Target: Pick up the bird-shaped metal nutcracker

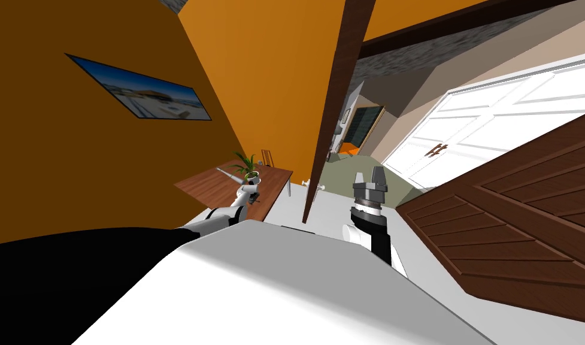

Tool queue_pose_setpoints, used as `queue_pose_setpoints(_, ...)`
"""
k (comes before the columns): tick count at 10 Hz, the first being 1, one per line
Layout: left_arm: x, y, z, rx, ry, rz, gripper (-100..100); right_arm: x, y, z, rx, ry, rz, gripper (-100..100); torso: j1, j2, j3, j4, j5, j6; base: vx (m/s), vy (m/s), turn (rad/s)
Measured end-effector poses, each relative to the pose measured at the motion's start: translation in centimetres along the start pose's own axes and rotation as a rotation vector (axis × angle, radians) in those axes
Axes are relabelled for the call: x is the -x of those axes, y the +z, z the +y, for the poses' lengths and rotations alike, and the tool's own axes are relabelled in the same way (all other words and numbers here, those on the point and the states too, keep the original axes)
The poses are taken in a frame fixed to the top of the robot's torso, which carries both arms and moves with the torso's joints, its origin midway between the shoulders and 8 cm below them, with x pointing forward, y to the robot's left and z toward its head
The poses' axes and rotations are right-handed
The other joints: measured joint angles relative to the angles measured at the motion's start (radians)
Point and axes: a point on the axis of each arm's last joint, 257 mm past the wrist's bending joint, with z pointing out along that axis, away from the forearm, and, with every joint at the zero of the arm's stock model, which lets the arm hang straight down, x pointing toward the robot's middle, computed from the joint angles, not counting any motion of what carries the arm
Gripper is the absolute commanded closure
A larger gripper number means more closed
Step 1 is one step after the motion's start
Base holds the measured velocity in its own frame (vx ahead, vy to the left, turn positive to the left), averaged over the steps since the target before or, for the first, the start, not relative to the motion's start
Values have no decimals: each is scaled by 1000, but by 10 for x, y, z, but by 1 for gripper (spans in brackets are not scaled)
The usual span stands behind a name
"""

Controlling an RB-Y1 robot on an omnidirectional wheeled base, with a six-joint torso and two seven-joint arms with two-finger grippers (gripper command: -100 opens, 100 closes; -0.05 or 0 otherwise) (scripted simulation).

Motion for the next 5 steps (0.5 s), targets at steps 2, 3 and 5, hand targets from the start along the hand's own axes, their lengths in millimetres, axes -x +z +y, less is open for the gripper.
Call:
queue_pose_setpoints(2,1,1,10,33,11,7,0,0,0,0,0,0,0,0,-1,1,0,0,0,0,21,17,-4)
queue_pose_setpoints(3,1,1,10,33,11,7,-100,0,0,0,0,0,0,0,-3,3,1,0,0,0,18,25,3)
queue_pose_setpoints(5,-5,9,16,35,12,8,-100,0,0,0,0,0,0,0,-1,2,1,0,0,0,37,37,2)
